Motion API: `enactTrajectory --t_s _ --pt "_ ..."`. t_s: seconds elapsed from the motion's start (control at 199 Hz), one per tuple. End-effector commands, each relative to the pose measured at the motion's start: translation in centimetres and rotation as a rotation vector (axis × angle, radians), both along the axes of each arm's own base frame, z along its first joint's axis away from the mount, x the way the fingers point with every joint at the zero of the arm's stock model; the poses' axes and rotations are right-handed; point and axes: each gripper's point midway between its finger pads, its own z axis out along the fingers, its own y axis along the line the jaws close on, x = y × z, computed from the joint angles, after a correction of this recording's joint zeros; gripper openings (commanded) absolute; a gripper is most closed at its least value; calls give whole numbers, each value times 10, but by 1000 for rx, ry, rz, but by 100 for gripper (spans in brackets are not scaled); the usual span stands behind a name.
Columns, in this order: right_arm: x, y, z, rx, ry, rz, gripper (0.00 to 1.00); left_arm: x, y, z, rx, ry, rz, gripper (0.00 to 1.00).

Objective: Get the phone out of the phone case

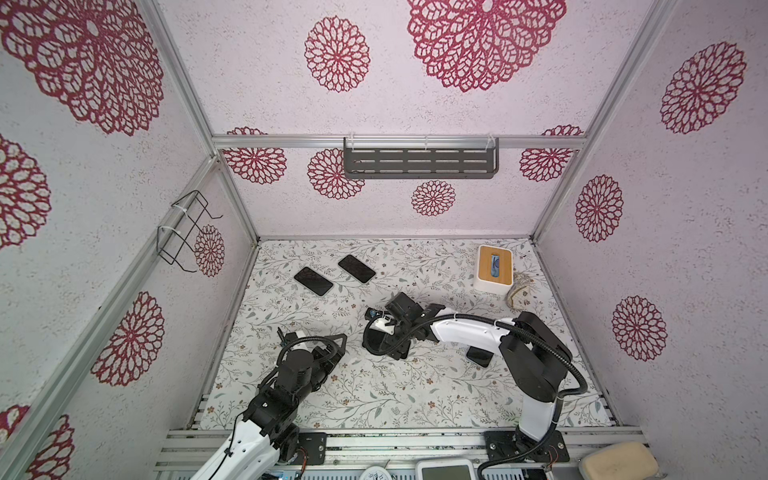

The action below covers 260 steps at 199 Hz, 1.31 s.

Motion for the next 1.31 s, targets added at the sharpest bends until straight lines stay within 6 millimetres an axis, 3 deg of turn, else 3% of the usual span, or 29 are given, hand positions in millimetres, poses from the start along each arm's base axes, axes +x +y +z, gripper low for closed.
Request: enactTrajectory --t_s 0.0,0.267,0.538,1.303 --pt "-7 -8 -2 -40 84 3 99 0 -3 14 -9 -30 -16 97" --pt "-5 -9 -6 -52 136 -1 99 -2 -1 14 -5 -34 -14 97" --pt "-14 -11 -23 -68 200 0 99 -3 0 14 -1 -34 -15 97" --pt "-22 -24 -50 -180 182 -22 92 -2 -1 14 -1 -34 -15 97"
